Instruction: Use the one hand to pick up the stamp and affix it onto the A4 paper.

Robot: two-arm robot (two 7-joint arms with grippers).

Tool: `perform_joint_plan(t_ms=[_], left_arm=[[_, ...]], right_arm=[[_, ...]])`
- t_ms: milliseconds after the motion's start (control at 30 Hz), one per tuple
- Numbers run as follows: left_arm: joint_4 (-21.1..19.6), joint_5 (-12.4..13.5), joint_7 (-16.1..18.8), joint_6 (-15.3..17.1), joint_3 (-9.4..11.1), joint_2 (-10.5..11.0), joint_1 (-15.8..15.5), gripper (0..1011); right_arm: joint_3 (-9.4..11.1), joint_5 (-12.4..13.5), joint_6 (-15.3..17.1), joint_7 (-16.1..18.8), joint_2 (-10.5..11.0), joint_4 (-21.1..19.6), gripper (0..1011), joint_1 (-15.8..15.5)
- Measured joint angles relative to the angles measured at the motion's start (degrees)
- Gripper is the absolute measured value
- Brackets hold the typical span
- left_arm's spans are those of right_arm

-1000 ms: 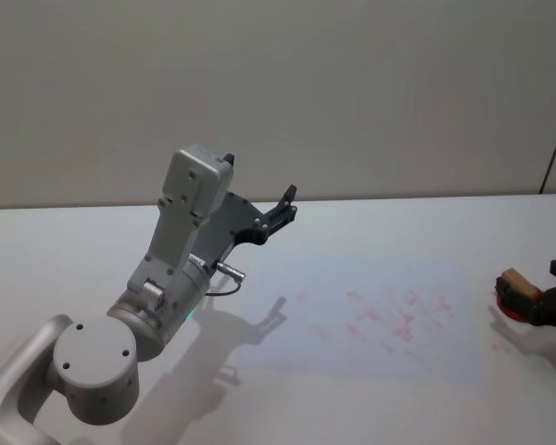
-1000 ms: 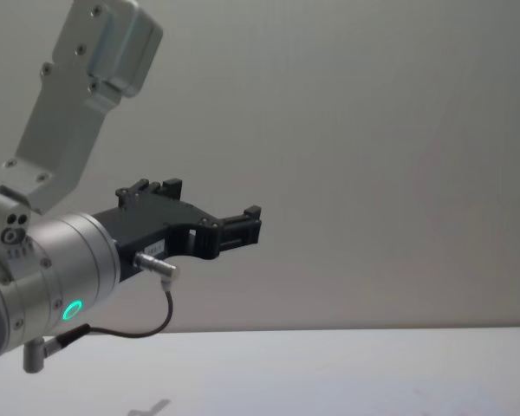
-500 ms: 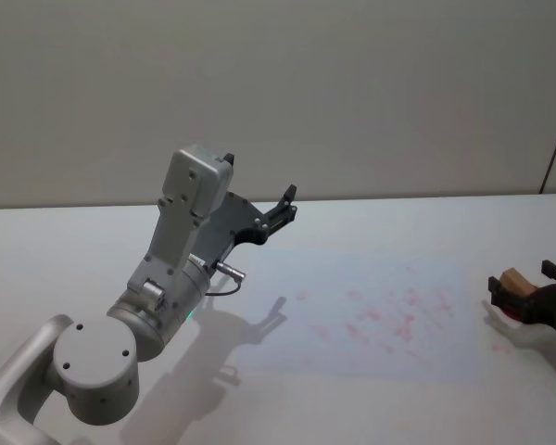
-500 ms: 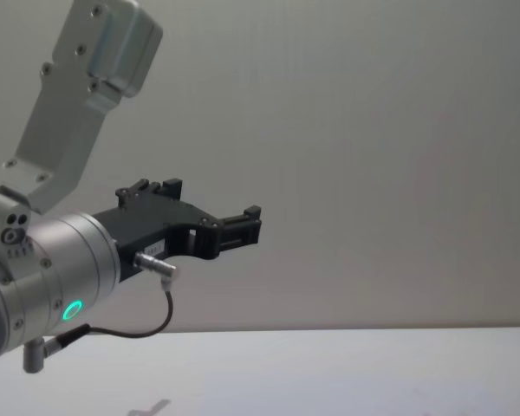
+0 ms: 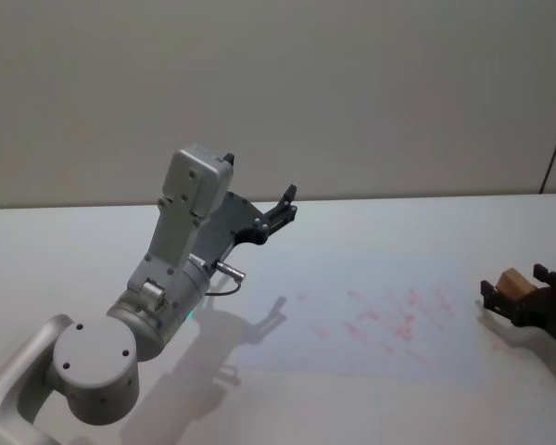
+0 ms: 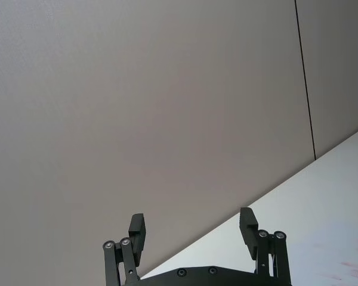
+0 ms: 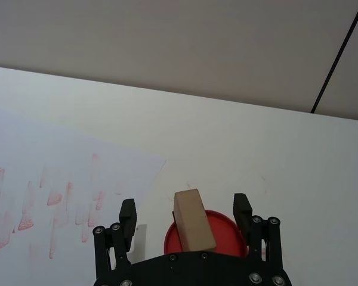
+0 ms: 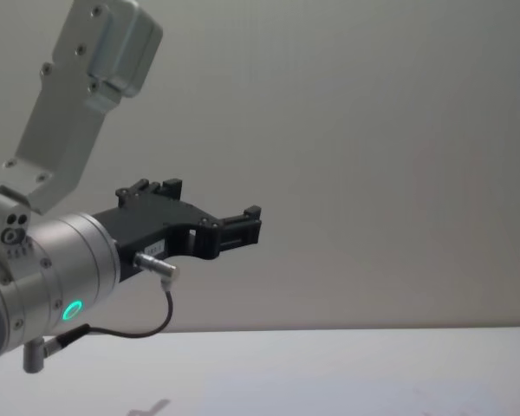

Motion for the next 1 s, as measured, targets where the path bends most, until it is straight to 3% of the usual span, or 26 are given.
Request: perform_joint_plan(t_ms=[333, 600, 1000], left_arm=[[0.0, 0.0, 0.0, 0.0, 0.0, 0.0, 0.0, 1001], [0.0, 0.0, 0.0, 0.0, 0.0, 0.0, 0.0, 1001], [0.0, 0.0, 0.0, 0.0, 0.0, 0.0, 0.0, 1001]], right_arm=[[-0.3, -0.3, 0.2, 0.0, -0.4, 0.4, 998, 0.3], [-0.5, -0.5, 0.3, -0.4, -0.6, 0.5, 831, 0.4], [-0.5, -0.6, 0.4, -1.2, -0.8, 0.7, 444, 0.6]])
